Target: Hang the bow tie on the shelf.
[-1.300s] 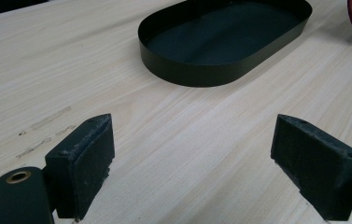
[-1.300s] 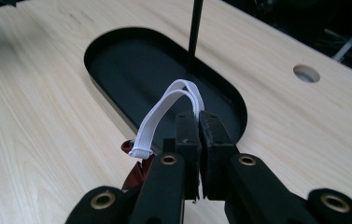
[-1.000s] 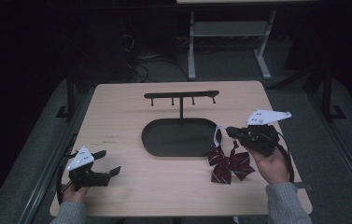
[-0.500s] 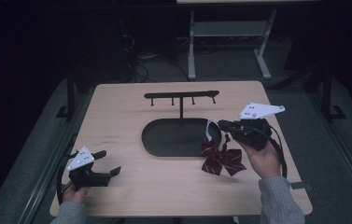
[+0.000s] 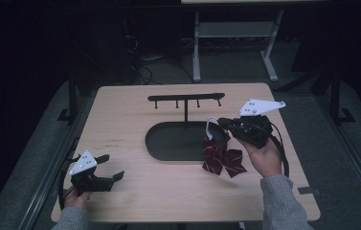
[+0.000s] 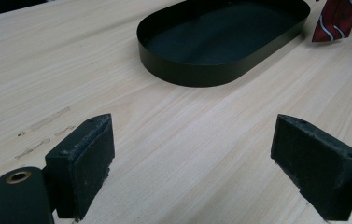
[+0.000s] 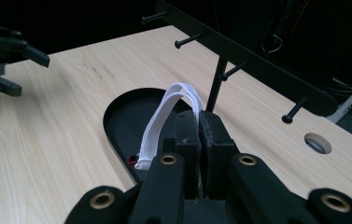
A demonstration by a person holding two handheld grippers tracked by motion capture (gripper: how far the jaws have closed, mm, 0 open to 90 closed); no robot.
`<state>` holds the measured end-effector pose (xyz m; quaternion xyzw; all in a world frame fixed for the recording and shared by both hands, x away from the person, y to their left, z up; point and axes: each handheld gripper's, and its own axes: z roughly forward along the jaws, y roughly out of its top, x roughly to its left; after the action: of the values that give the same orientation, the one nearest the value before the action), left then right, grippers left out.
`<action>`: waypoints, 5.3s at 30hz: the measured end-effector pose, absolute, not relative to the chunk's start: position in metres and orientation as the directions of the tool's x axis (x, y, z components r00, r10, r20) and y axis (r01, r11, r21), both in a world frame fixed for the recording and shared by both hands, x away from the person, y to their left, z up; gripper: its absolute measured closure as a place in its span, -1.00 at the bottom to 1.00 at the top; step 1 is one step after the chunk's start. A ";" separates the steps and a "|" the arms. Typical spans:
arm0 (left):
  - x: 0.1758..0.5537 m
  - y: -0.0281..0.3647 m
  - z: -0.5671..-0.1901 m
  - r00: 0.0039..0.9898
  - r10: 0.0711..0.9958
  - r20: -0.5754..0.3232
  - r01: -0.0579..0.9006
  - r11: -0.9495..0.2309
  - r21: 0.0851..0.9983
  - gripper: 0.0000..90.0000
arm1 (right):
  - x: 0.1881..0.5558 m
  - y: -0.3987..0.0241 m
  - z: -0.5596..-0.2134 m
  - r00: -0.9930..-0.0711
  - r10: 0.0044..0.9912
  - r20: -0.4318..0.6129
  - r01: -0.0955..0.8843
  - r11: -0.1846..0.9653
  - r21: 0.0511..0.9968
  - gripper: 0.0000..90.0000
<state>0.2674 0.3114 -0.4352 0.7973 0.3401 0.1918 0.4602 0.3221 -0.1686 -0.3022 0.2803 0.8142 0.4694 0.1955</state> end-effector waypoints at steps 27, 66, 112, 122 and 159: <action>0.267 0.312 -0.435 0.698 0.716 -0.002 0.359 -0.348 0.866 -0.71 | 0.353 -0.144 -0.288 -0.785 0.617 -0.054 0.261 0.409 0.874 0.93; 0.267 0.312 -0.434 0.699 0.715 -0.005 0.359 -0.345 0.867 -0.71 | 0.398 -0.125 -0.285 -0.762 0.647 -0.035 0.302 0.402 0.864 0.93; 0.267 0.311 -0.434 0.702 0.712 -0.010 0.362 -0.344 0.866 -0.71 | 0.431 -0.128 -0.315 -0.709 0.705 0.011 0.419 0.410 0.810 0.88; 0.268 0.309 -0.435 0.707 0.707 -0.007 0.362 -0.353 0.863 -0.71 | 0.430 -0.130 -0.316 -0.713 0.701 0.011 0.421 0.415 0.806 0.83; 0.267 0.311 -0.434 0.701 0.713 -0.004 0.359 -0.348 0.866 -0.71 | 0.409 -0.142 -0.308 -0.750 0.661 0.029 0.402 0.420 0.813 0.66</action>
<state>0.2669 0.3112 -0.4338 0.7983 0.3355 0.1916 0.4619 0.4089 -0.1417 -0.3078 0.3204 0.8294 0.4326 0.1495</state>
